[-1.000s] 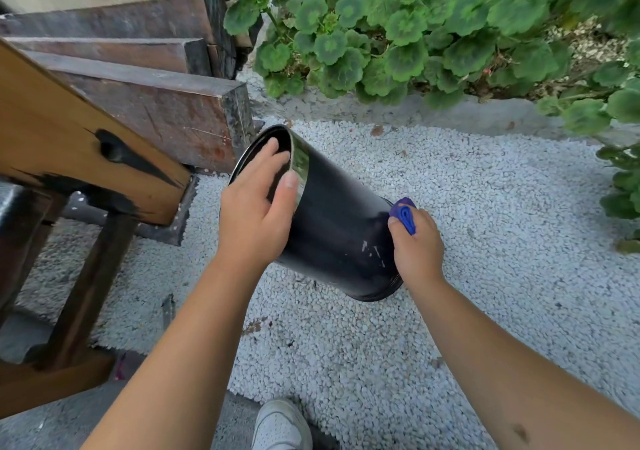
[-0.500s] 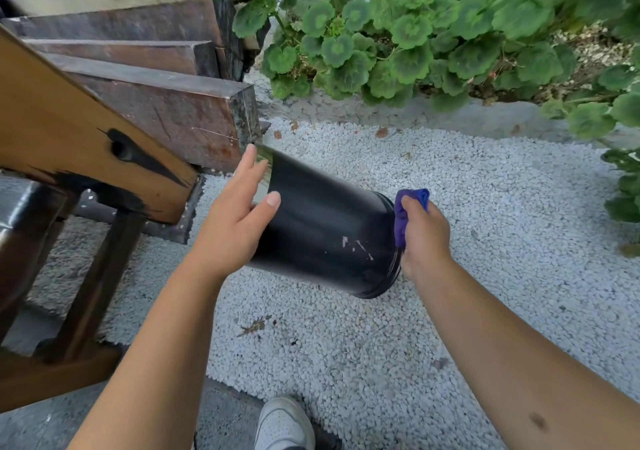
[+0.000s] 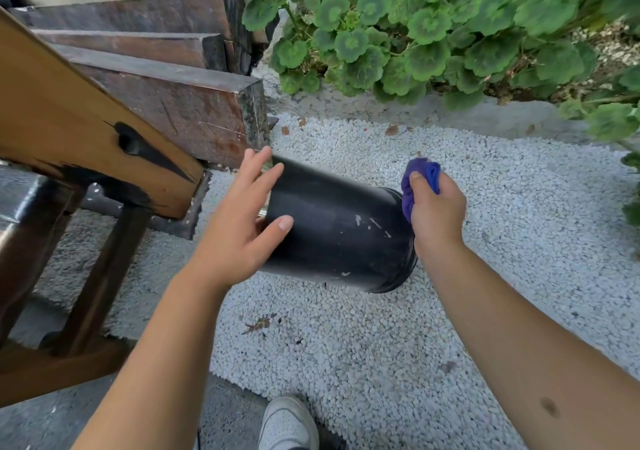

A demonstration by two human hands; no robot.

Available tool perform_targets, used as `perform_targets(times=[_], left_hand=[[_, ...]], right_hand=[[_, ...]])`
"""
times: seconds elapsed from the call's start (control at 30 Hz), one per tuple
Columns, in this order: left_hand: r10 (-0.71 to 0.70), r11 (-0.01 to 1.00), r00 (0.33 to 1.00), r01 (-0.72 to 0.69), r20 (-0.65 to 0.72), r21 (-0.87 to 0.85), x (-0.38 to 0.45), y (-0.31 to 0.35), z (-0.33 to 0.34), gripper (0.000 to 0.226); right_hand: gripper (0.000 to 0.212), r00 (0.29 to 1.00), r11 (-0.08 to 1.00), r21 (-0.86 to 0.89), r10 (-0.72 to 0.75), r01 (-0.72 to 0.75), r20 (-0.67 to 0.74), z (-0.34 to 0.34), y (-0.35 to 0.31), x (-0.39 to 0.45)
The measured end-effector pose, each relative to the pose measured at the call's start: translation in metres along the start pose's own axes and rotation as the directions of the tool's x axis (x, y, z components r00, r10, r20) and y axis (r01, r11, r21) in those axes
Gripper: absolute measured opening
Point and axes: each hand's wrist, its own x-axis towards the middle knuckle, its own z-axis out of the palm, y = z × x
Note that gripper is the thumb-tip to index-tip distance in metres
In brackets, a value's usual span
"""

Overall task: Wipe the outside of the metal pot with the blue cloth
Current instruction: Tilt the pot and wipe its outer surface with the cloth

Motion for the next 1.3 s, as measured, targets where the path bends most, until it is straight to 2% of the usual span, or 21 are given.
perform_targets(times=[0.07, 0.13, 0.17, 0.23, 0.27, 0.3, 0.5, 0.6, 0.8, 0.9, 0.97, 1.03, 1.13, 1.23, 1.3], left_hand=[[0.004, 1.0, 1.0, -0.005, -0.018, -0.02, 0.008, 0.012, 0.008, 0.074], [0.02, 0.998, 1.0, -0.02, -0.003, -0.053, 0.015, 0.023, 0.015, 0.083], [0.03, 0.997, 1.0, -0.03, 0.0, -0.068, 0.018, 0.027, 0.017, 0.087], [0.049, 0.996, 0.999, -0.05, -0.007, -0.073, 0.023, 0.031, 0.02, 0.091], [0.053, 0.996, 0.999, -0.053, -0.008, -0.071, 0.025, 0.031, 0.02, 0.092], [0.05, 0.997, 0.999, -0.051, -0.006, -0.064, 0.026, 0.03, 0.019, 0.092], [-0.065, 0.998, 0.997, 0.064, -0.044, -0.022, 0.023, 0.016, 0.01, 0.09], [-0.107, 0.994, 0.992, 0.109, -0.059, 0.026, 0.022, 0.006, 0.006, 0.08], [-0.109, 0.994, 0.993, 0.109, -0.052, 0.003, 0.027, 0.006, 0.009, 0.076], [-0.045, 0.999, 0.985, 0.041, -0.169, -0.029, 0.026, 0.013, 0.012, 0.067], [0.015, 0.996, 0.965, -0.036, -0.263, -0.076, 0.018, 0.012, 0.015, 0.058], [0.034, 0.986, 0.98, -0.065, -0.195, -0.157, 0.006, 0.008, 0.018, 0.058], [0.017, 0.969, 0.998, -0.032, -0.06, -0.246, -0.004, 0.005, 0.018, 0.063], [-0.029, 0.953, 0.999, 0.017, -0.035, -0.303, 0.0, 0.014, 0.02, 0.064], [-0.074, 0.953, 0.997, 0.064, -0.023, -0.295, 0.007, 0.021, 0.022, 0.07]], right_hand=[[0.029, 0.985, 0.978, -0.118, -0.172, 0.174, 0.023, 0.008, -0.01, -0.019], [0.039, 0.923, 0.924, -0.13, -0.33, 0.359, 0.198, 0.026, -0.024, -0.051], [0.042, 0.839, 0.851, -0.137, -0.451, 0.507, 0.306, 0.036, -0.027, -0.068], [0.046, 0.626, 0.62, -0.192, -0.62, 0.76, 0.473, 0.049, -0.024, -0.089], [0.047, 0.579, 0.551, -0.225, -0.635, 0.803, 0.511, 0.051, -0.023, -0.093], [0.047, 0.575, 0.523, -0.264, -0.625, 0.81, 0.527, 0.05, -0.022, -0.091], [0.043, 0.689, 0.484, -0.49, -0.517, 0.725, 0.509, 0.022, -0.001, -0.051], [0.045, 0.697, 0.426, -0.554, -0.489, 0.716, 0.525, -0.003, 0.018, -0.03], [0.04, 0.814, 0.602, -0.55, -0.391, 0.579, 0.429, -0.029, 0.036, -0.006], [0.042, 0.904, 0.723, -0.545, -0.298, 0.424, 0.308, -0.033, 0.04, -0.005], [0.043, 0.917, 0.737, -0.548, -0.283, 0.395, 0.281, -0.034, 0.042, -0.006], [0.042, 0.926, 0.755, -0.539, -0.27, 0.374, 0.264, -0.035, 0.042, -0.007], [0.041, 0.956, 0.808, -0.515, -0.214, 0.288, 0.199, -0.032, 0.038, -0.006], [0.033, 0.979, 0.829, -0.523, -0.141, 0.2, 0.151, -0.03, 0.027, 0.0], [0.018, 0.979, 0.83, -0.522, -0.14, 0.197, 0.148, -0.029, 0.02, 0.006]])
